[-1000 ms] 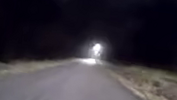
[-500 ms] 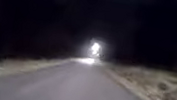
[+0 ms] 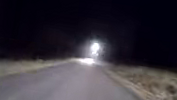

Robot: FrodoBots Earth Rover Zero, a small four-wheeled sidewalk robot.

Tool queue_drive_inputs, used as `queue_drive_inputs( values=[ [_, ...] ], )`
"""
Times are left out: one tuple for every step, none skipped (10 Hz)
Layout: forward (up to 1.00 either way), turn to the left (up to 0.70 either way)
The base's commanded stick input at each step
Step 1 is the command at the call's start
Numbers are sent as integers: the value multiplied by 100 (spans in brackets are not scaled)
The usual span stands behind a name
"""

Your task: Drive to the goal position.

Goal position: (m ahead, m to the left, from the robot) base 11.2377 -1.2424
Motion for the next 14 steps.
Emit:
queue_drive_inputs(
  values=[
    [100,0],
    [100,0],
    [100,0],
    [100,0],
    [100,0],
    [100,0],
    [100,0],
    [100,0],
    [100,0],
    [100,0],
    [100,0],
    [100,0],
    [100,0],
    [100,0]
  ],
)
